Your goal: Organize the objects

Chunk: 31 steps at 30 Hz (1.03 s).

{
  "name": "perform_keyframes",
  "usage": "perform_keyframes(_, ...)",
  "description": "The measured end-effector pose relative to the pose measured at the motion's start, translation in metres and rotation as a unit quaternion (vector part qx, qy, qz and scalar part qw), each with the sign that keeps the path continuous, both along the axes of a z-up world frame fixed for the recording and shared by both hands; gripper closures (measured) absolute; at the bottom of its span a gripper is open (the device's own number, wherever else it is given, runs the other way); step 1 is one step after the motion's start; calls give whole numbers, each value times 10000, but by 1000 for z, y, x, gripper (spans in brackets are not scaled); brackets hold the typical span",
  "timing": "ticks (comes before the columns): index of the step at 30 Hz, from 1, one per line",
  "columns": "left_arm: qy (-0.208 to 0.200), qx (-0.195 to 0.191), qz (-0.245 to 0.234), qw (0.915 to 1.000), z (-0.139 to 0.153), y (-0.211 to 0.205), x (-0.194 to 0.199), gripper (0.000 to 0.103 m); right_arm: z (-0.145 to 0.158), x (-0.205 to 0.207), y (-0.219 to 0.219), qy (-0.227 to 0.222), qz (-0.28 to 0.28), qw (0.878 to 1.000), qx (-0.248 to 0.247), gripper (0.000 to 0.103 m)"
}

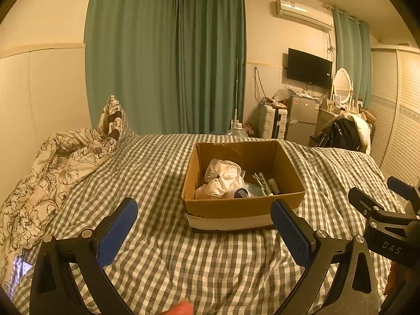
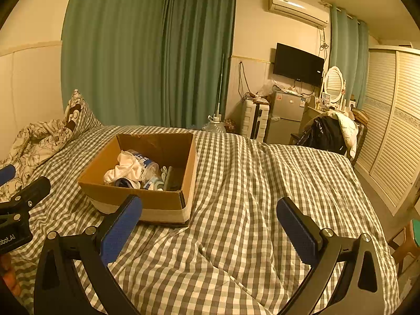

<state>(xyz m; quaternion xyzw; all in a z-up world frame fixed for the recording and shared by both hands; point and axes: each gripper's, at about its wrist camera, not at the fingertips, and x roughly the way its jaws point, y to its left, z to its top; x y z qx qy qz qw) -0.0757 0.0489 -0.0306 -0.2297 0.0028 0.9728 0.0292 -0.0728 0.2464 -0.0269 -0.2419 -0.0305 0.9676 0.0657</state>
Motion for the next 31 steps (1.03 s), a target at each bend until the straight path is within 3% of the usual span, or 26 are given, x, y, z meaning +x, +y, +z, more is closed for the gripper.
perform_keyframes(31,28,-56,7,10000,-1,0,1,0,-3,-1,0,-53,18,10000,7,0)
